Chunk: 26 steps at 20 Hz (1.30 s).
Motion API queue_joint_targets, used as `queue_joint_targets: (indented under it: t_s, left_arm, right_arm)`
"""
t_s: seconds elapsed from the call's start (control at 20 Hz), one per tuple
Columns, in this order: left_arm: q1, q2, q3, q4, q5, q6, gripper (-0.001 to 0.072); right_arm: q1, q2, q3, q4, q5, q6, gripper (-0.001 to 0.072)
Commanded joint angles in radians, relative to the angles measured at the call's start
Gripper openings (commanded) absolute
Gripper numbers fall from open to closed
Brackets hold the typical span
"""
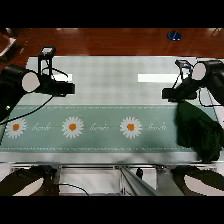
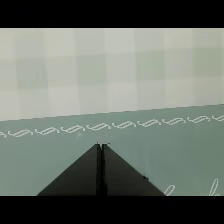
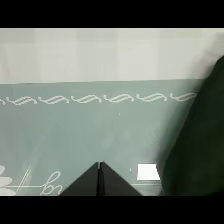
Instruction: Fold the shirts.
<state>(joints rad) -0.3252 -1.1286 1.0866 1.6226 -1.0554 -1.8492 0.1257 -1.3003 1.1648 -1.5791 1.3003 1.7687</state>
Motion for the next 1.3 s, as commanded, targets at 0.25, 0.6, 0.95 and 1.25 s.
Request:
queue_joint_targets:
  t_s: [0.25,0.6,0.95,1.25]
  left_arm:
    - [0.0,0.0,0.0,0.0,0.0,0.0,0.0021]
    - [0.0,0.0,0.0,0.0,0.0,0.0,0.0021]
    - [0.001,0.0,0.0,0.0,0.043,0.0,0.0021]
    - [0.008,0.0,0.061,0.0,0.15,0.0,0.0701]
  right_arm:
    - [0.001,-0.001,0.0,0.0,0.0,0.0,0.0037]
    - [0.001,-0.001,0.0,0.0,0.0,0.0,0.0037]
    - [0.0,-0.001,0.0,-0.007,-0.098,0.0,0.0037]
    - [0.0,0.0,0.084,-0.135,-0.174,-0.037,0.0615]
